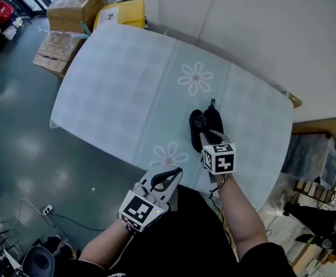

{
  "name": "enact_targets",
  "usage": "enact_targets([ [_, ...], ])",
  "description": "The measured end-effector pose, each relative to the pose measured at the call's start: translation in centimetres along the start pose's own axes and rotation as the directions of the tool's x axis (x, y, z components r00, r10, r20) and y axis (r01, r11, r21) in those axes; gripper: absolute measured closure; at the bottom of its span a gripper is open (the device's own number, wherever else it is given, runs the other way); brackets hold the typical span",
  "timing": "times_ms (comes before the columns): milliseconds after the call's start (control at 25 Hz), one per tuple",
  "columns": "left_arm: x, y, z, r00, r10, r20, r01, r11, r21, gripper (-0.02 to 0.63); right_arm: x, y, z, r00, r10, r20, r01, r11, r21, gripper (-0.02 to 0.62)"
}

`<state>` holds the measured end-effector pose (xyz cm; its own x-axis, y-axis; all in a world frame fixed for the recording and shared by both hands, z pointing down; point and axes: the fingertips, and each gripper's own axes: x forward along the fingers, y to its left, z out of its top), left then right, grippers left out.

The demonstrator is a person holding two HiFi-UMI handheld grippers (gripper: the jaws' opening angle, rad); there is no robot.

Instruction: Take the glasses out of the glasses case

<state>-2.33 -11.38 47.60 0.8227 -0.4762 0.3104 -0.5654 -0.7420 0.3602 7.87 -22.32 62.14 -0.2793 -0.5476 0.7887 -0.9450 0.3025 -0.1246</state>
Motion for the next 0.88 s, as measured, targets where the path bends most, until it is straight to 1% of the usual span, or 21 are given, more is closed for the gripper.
enact_targets([
  [280,0.6,1.0,0.0,1.000,0.012,0.003,-0.012,0.999,-0.032,0.577,2.1,-0.7,-0.2,0.998,-0.034,-0.060,0.033,0.999,-0.017,0.483],
  [520,0.9,2.2,0.0,1.000,0.027,0.004,-0.027,0.998,-0.050,0.577,3.4,-1.3,-0.4,0.992,-0.053,-0.112,0.053,0.999,-0.001,0.482],
  [760,1.0,3.2,0.3,0.999,0.040,0.013,-0.040,0.997,-0.062,0.577,4.0,-0.9,-1.3,0.986,-0.068,-0.151,0.070,0.997,0.008,0.482],
  [880,0.8,3.5,0.4,0.999,0.044,0.016,-0.042,0.997,-0.063,0.577,4.1,-0.8,-1.3,0.984,-0.090,-0.152,0.093,0.996,0.015,0.489],
])
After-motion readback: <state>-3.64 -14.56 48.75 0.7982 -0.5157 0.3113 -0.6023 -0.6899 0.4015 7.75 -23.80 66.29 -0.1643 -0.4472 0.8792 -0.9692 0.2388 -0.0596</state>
